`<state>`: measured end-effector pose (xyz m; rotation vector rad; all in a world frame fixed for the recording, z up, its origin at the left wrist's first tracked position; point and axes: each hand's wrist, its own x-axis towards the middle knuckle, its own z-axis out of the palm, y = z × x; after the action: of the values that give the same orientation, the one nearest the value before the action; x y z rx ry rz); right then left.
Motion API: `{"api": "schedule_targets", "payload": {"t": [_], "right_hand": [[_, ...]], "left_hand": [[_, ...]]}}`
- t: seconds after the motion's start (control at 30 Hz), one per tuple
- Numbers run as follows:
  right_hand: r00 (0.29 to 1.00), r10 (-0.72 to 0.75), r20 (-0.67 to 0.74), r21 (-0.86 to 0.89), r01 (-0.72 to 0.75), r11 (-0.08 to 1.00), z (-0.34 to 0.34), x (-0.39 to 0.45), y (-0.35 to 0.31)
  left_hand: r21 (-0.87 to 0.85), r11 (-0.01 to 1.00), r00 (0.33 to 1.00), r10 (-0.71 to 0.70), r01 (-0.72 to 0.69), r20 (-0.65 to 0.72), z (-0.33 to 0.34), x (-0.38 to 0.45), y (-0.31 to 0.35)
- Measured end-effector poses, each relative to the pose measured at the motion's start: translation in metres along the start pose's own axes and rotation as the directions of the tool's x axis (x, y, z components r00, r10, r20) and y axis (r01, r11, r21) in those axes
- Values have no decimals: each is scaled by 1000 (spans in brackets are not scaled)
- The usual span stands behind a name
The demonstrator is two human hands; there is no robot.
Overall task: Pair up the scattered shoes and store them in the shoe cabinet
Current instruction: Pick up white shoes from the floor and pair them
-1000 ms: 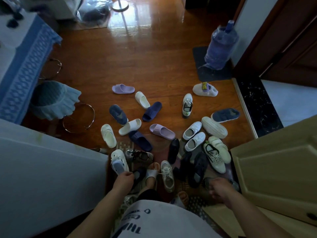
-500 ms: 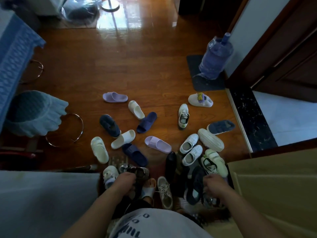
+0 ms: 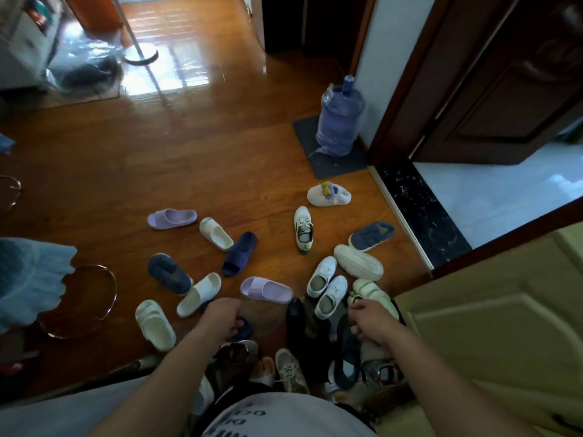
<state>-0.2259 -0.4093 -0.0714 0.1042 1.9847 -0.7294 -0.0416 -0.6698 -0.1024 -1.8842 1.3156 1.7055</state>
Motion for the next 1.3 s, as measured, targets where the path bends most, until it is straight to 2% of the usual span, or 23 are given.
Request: {"api": "schedule_targets", "payload": {"t": [0.1, 0.23, 0.4, 0.53, 0.77, 0.93, 1.0, 1.03, 1.07, 1.1, 1.17, 1.3], "right_hand": [[999, 5, -34, -18, -6, 1000, -27, -3, 19], [1000, 6, -28, 18, -6, 1000, -54, -2, 36], [997, -2, -73, 38, 5, 999, -68, -2, 43], [996, -25, -85, 21, 27, 999, -70, 7, 31], [993, -38, -108, 12, 39, 999, -63, 49, -37], [998, -24, -62, -134, 16, 991, -28, 115, -108], [1000, -12, 13, -268, 15, 963, 3, 160, -142], [999, 11, 46, -321, 5, 947, 19, 180, -157], [995, 51, 80, -364, -18, 931, 41, 209, -174], [991, 88, 105, -391, -40, 920, 60, 230, -187], [982, 116, 146, -450, -39, 892, 103, 275, -215], [973, 97, 207, -579, 42, 814, 200, 386, -254]], "left_hand": [[30, 983, 983, 181, -182, 18, 25, -14, -7], [20, 957, 955, 291, -290, -61, 43, -23, -5], [-10, 938, 915, 336, -347, -223, 33, -31, 4], [-14, 938, 904, 330, -347, -271, 18, -23, 13], [-23, 961, 923, 256, -274, -287, -1, 21, 41], [-31, 984, 946, 162, -177, -281, -20, 88, 71], [33, 991, 952, 136, -132, -275, -35, 138, 77], [82, 990, 971, 131, -117, -198, -40, 159, 81], [134, 990, 985, 70, -49, -156, -48, 187, 86], [57, 998, 986, 20, -11, -167, -53, 206, 88], [39, 999, 970, -20, 31, -244, -62, 251, 92], [31, 994, 973, -95, 104, -211, -75, 367, 84]]}}
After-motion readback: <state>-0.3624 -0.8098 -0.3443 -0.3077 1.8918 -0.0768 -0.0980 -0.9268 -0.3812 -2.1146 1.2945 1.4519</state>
